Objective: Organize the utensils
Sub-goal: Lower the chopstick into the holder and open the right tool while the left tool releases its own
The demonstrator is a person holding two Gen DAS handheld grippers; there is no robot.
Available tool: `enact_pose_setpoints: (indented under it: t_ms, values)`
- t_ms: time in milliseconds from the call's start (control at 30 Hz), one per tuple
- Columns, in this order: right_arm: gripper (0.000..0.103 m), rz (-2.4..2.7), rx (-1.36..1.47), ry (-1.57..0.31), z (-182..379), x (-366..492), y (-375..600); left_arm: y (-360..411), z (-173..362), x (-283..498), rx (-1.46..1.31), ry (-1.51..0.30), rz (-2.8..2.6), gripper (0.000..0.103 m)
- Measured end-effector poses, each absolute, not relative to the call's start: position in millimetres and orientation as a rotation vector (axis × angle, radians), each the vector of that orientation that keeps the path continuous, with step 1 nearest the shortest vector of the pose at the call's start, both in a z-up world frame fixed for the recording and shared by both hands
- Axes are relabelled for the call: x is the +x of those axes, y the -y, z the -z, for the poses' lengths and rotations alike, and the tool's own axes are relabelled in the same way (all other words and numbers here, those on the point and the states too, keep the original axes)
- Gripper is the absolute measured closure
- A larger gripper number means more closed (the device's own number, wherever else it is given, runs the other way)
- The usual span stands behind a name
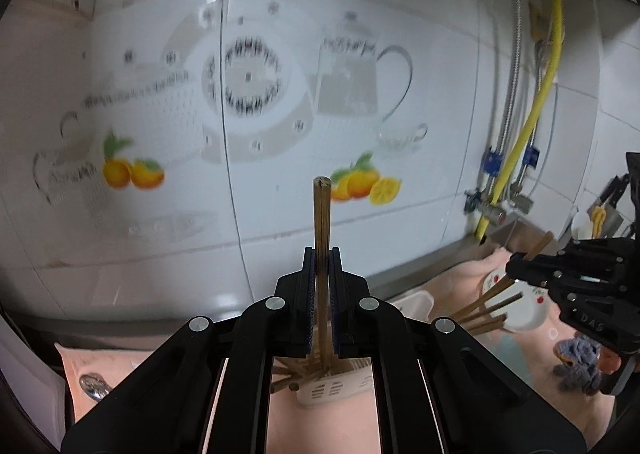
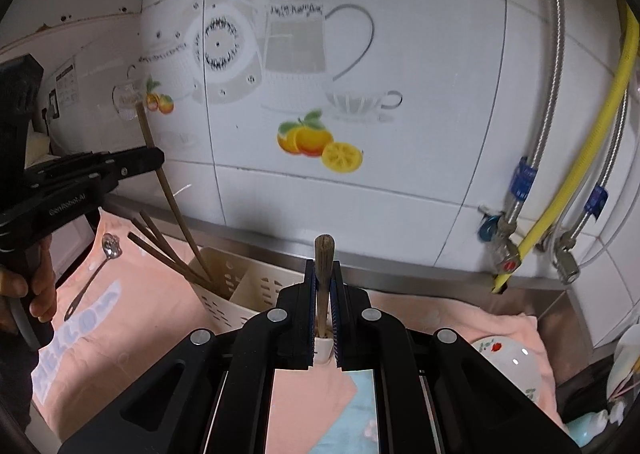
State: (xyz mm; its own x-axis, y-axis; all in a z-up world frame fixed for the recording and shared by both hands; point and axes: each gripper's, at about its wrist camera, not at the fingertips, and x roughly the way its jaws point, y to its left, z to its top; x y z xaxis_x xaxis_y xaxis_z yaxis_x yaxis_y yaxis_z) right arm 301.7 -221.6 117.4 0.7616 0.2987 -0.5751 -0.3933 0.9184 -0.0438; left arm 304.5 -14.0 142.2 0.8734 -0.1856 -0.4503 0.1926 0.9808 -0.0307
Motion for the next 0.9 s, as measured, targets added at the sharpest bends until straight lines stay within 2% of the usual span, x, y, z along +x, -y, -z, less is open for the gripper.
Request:
enact_pose_setpoints:
  t_ms: [300, 367, 400, 467, 533, 667, 733, 800, 900]
  values:
    - [0.096, -0.392, -0.147, -0.628, -103, 308, 221, 10, -122, 307, 0.008, -0.518, 0.196, 0.095]
    - [0.096, -0.388, -0.147, -0.626, -102, 307, 221, 9, -122, 304, 0.009, -0.516, 0.195, 0.085]
    - [0.094, -0.388, -0.146, -0.625, -102, 306, 221, 8, -122, 302, 0.009, -0.512, 0.195, 0.077]
    - [0.091, -0.387, -0.137, -0.619, -103, 303, 222, 8, -124, 298, 0.010, -0.503, 0.192, 0.072]
    - [0.082, -0.384, -0.130, -0.608, -106, 299, 224, 7, -125, 291, 0.008, -0.496, 0.193, 0.059]
    - [0.068, -0.366, -0.134, -0.573, -111, 284, 228, 5, -127, 273, 0.014, -0.477, 0.189, 0.048]
    - [0.061, -0.357, -0.138, -0.555, -113, 274, 231, 3, -125, 262, 0.017, -0.470, 0.173, 0.035]
    - [0.054, -0.346, -0.140, -0.540, -114, 264, 234, 1, -122, 251, 0.024, -0.463, 0.166, 0.034]
    - [0.048, -0.339, -0.133, -0.526, -114, 250, 238, -3, -117, 236, 0.017, -0.461, 0.153, 0.020]
